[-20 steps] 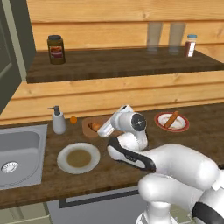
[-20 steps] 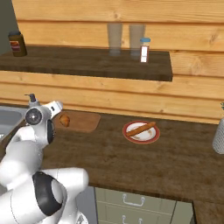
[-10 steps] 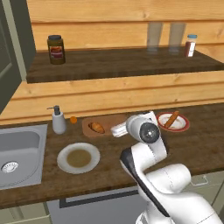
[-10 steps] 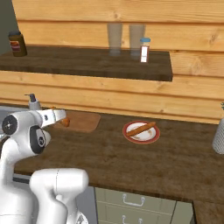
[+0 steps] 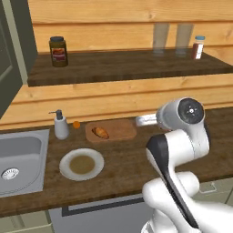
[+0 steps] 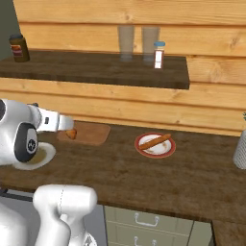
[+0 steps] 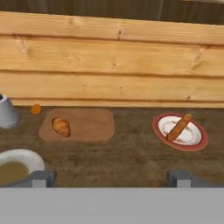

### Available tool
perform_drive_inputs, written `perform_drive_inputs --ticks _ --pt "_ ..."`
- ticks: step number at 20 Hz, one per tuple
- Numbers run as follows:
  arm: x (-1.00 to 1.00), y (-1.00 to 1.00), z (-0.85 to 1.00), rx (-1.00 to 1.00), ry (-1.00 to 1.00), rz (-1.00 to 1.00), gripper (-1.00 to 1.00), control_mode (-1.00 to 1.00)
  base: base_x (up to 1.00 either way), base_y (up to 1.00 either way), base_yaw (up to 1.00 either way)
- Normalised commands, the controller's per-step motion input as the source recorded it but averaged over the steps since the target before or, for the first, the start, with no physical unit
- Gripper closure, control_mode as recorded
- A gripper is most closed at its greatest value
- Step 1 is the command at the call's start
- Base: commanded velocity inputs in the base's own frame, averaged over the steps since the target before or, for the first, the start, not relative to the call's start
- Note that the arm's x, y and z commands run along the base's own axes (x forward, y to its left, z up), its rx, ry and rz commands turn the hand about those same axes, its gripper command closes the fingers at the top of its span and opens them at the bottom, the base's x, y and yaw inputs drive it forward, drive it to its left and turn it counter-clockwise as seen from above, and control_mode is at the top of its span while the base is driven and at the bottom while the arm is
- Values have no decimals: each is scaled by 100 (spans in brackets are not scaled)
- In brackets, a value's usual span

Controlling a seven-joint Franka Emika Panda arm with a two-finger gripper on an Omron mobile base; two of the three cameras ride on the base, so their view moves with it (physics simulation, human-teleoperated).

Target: From the different types of pastries on the counter, select a croissant and place it on the cutting board. Then retrieve a jar of jam from the cabinet and place it alongside the croissant on the cutting board.

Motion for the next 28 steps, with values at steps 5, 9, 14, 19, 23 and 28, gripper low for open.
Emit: perform_drive_inputs --ticks 5,9,14,19,23,28 --pt "-100 -32 0 29 -4 0 -100 -100 0 0 0" --pt "-100 -7 1 14 -16 0 -100 -100 0 0 0" --pt "-98 0 7 0 -23 0 -100 -100 0 0 0" --pt "-100 -1 0 0 -19 0 -100 -100 0 0 0" --pt "-80 -2 1 0 -14 0 -100 -100 0 0 0" --pt "0 0 0 0 0 0 -100 100 -8 2 0"
